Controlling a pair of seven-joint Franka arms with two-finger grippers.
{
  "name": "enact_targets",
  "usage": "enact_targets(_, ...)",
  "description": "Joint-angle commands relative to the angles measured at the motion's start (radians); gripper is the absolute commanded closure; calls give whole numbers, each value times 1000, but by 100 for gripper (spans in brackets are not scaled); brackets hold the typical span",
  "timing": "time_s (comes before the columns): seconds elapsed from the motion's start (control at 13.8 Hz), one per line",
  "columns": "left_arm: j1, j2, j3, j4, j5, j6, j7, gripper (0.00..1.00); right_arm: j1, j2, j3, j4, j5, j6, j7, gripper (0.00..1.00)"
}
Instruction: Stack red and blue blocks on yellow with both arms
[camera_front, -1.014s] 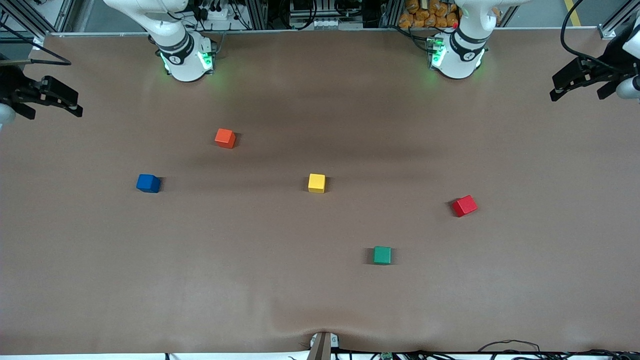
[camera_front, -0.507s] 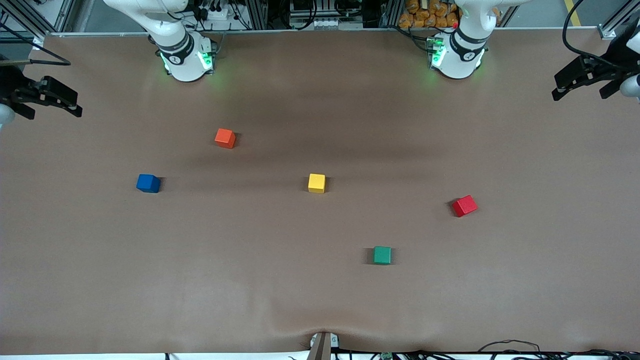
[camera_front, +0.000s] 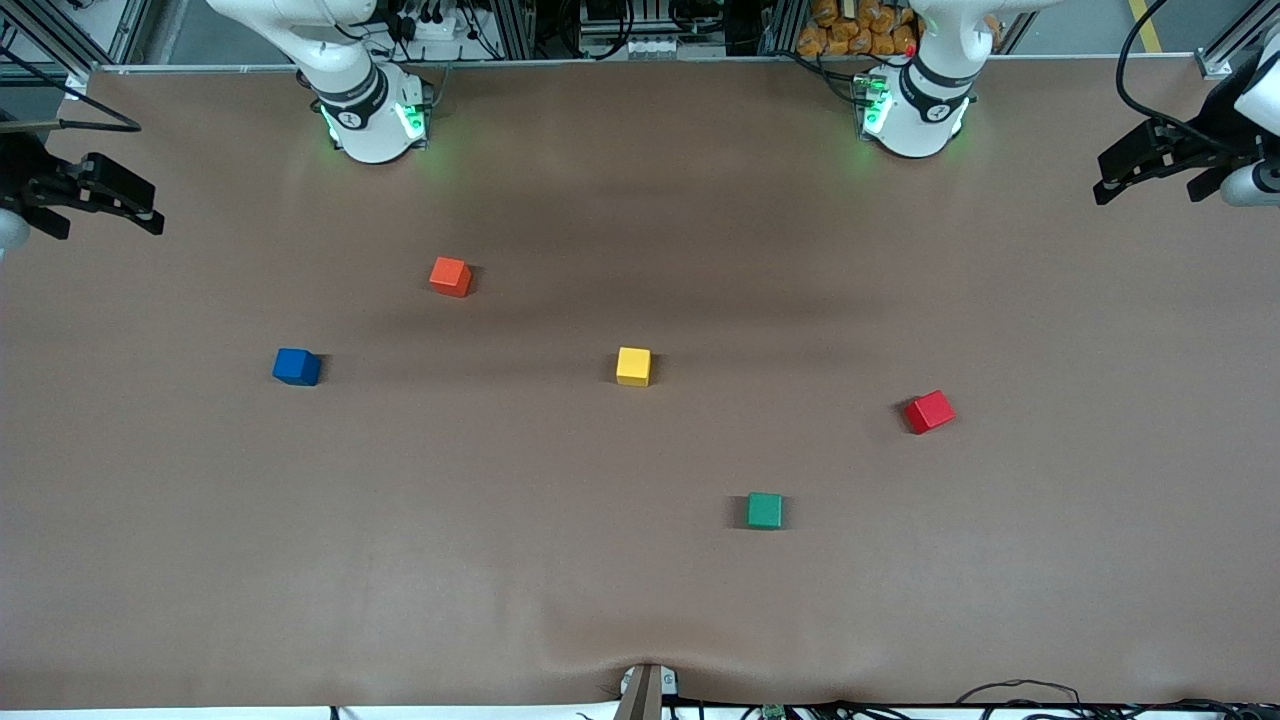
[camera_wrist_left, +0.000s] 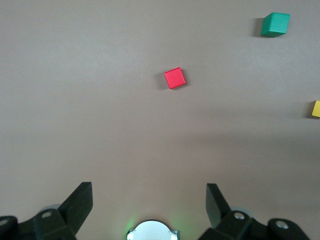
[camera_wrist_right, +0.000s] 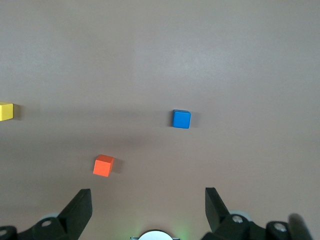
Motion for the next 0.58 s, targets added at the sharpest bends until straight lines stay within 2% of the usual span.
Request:
enact_targets(0.0, -3, 8, -1, 16, -1, -21, 4, 0, -11, 4, 8, 10, -8, -7, -1, 0)
enact_targets(0.51, -1, 5, -3, -16, -1, -21, 0, 0, -13, 4, 8, 8, -8, -7, -1, 0)
